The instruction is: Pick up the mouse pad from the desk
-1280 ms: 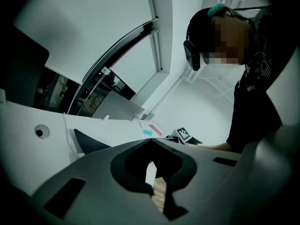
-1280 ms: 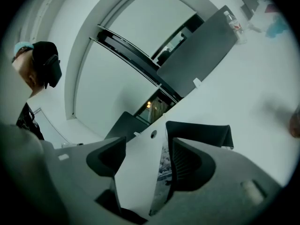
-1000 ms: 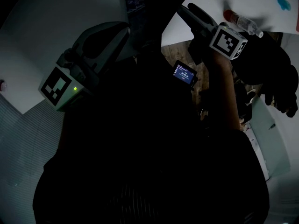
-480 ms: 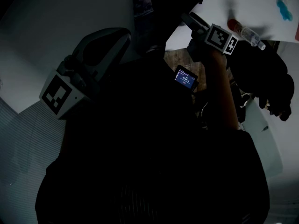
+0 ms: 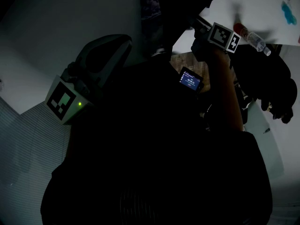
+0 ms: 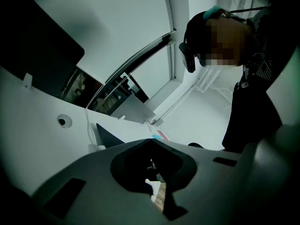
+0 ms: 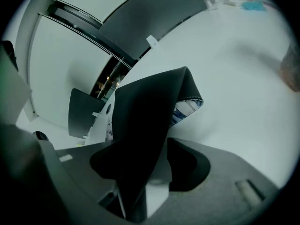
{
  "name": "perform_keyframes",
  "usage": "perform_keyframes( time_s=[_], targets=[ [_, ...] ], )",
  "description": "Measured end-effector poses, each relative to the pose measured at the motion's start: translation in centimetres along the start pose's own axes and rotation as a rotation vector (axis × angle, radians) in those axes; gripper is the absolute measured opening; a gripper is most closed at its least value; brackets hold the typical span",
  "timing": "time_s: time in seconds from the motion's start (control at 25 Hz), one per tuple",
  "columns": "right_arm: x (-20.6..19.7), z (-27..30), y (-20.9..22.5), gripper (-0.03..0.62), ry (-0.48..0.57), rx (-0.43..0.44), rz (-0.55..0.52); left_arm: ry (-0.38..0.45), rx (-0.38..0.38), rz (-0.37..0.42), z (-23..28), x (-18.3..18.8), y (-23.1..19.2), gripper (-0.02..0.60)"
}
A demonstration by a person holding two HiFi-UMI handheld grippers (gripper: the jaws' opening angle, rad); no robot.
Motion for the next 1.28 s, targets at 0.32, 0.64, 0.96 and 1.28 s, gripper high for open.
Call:
perform_keyframes(
  time_s=[0.32, 0.64, 0.96, 1.28],
  targets=[
    [0.5, 1.4, -0.7, 0.08, -0.019, 0.014, -0.05, -0.011, 0.008, 0.003, 0.0, -0.3, -0.1, 0.008],
    [0.9, 0.7, -1.5, 0.017, 0.014, 0.022, -0.103, -0.017, -0.01, 0.03, 0.2, -0.5, 0.5, 0.008],
    [-1.4, -1.6, -1.6, 0.017, 0.03, 0.036, -0.161, 0.06, -0.038, -0.014, 0.0, -1.1, 3.1, 0.008],
    [-3.2, -4.6, -2.1, 0.016, 0.07, 0.091, -0.21, 0.087, -0.012, 0.103, -1.5, -2.7, 7.3, 0.008]
  ],
)
Point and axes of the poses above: the fingertips, and each gripper's own axes: z forward along the fingers, y to its right, x out of its top, the point moved 1 cm from there along -z, backward along the fingers, and after that the axes turned 7 degrees about -z, right-handed, at the moved point
